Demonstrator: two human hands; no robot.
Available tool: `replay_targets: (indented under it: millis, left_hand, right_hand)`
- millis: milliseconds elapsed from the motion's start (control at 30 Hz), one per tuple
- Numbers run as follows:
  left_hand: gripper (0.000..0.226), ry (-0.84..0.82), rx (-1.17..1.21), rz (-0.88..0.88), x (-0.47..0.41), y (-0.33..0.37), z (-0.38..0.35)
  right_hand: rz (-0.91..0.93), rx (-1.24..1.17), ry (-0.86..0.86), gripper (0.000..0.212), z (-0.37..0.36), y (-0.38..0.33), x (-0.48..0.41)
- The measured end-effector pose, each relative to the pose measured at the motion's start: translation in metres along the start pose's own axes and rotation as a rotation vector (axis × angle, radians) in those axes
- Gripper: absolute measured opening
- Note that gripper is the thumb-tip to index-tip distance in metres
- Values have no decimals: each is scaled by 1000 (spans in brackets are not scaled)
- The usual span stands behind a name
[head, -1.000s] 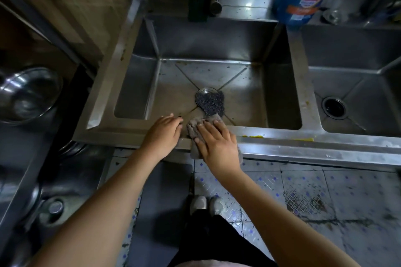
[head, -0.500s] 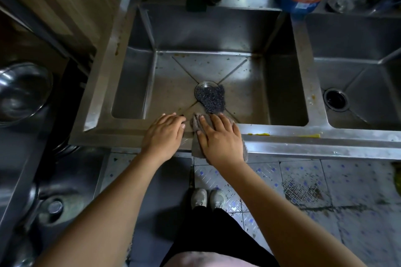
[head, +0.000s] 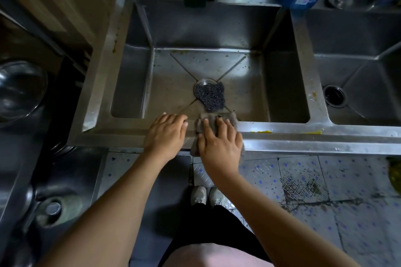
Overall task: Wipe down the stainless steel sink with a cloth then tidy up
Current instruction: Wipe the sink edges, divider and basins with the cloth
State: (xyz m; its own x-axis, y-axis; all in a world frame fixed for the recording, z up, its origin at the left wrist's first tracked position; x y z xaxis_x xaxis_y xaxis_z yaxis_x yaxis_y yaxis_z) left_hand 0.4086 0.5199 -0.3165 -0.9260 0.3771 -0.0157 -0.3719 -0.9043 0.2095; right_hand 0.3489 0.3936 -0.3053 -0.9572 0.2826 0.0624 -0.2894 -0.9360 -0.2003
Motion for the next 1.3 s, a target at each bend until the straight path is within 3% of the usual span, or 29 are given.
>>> replay_targets:
  millis: [267, 500, 767, 933, 1133, 1300]
  left_hand:
    - [42, -8, 27, -7, 1, -2, 0]
    - [44, 3, 48, 4, 0, -2, -3]
    - [46, -3, 43, -20, 1, -3, -2]
    - [53, -57, 73, -20, 1, -3, -2]
    - [46, -33, 49, -18, 2, -2, -2]
    - [43, -33, 23, -12, 2, 1, 0]
  right_hand:
    - [107, 31, -176, 48, 2, 18, -33]
    - [62, -7, -48, 49, 11, 44, -6]
    - [83, 4, -100, 44, 6, 0, -7]
    - [195, 58, -260, 46, 11, 18, -33]
    - [139, 37, -102, 53, 14, 47, -15]
    - [62, 19, 4, 46, 9, 38, 10]
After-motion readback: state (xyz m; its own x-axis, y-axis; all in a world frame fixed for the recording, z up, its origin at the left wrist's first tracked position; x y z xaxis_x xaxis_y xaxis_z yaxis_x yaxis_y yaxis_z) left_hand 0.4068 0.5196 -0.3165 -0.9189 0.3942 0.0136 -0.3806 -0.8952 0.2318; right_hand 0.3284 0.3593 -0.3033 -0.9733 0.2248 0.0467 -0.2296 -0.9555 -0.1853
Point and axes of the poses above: each hand's wrist, its own x-axis away from the middle knuckle, its own z-axis out of the back of the hand, y = z × x, the point moved 3 cm from there along -x, towards the middle knuckle
